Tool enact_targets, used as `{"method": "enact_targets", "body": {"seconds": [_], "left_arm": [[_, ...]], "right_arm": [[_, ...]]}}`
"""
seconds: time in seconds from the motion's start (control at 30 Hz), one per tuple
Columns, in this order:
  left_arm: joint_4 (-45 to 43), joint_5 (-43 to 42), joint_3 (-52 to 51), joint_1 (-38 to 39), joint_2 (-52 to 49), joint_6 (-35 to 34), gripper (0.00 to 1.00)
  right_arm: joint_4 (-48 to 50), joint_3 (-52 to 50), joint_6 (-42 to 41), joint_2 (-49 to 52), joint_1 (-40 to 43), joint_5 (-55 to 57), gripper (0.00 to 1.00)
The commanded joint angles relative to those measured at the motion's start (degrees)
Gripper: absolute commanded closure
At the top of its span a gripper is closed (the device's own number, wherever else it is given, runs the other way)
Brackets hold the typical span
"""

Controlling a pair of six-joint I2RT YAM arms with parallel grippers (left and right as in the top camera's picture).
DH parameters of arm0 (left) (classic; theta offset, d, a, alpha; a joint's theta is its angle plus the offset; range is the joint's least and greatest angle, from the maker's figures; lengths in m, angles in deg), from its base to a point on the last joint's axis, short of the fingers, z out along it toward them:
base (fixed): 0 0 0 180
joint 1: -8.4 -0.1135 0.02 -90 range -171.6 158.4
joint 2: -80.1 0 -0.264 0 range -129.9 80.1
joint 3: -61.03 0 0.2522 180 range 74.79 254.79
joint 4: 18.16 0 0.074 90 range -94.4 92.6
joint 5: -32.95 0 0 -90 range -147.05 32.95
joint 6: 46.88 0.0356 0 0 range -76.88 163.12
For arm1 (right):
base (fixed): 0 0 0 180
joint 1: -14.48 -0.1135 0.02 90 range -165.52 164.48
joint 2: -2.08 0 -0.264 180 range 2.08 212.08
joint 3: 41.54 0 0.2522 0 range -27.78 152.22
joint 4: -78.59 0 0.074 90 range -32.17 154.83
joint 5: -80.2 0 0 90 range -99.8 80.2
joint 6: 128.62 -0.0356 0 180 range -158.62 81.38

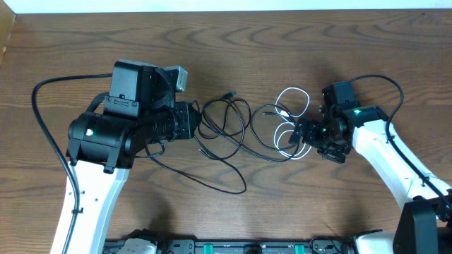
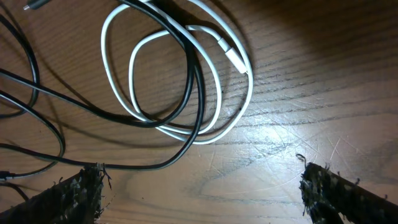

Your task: Untangle cables

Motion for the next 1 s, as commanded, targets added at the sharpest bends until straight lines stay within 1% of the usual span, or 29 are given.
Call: {"method": "enact_targets", "body": {"seconds": [0.0,0.2,0.23,0.63,0.73,0.83,0.9,0.97], "left_arm": [[-0.02,0.55,0.44,0.17,0.09,-0.28,0.85],[-0.02,0.55,0.44,0.17,0.09,-0.28,0.83],[-0.02,0.55,0.44,0.17,0.09,-0.28,0.78],[0.00,0.55,0.44,0.17,0.09,-0.28,0.62],[-0.02,0.55,0.44,0.17,0.09,-0.28,0.54],[-0.02,0.55,0.44,0.17,0.09,-0.28,0.50],[-0.02,0.55,0.44,0.17,0.09,-0.28,0.43],[-0.02,0.55,0.44,0.17,0.09,-0.28,0.40]], "right_arm": [[-0.04,-0.26,0.87,0.02,-0.26,0.68,0.01],[-0.04,-0.26,0.87,0.02,-0.26,0.68,0.01],[-0.04,-0.26,0.87,0.02,-0.26,0.68,0.01],[-0.04,-0.26,0.87,0.02,-0.26,0.68,0.01],[-0.02,-0.26,0.87,0.02,-0.26,0.68,0.01],[-0.04,-0.26,0.87,0.02,-0.26,0.68,0.01],[-0.04,-0.26,0.87,0.02,-0.26,0.68,0.01],[-0.04,-0.26,0.87,0.02,-0.26,0.68,0.01]]}}
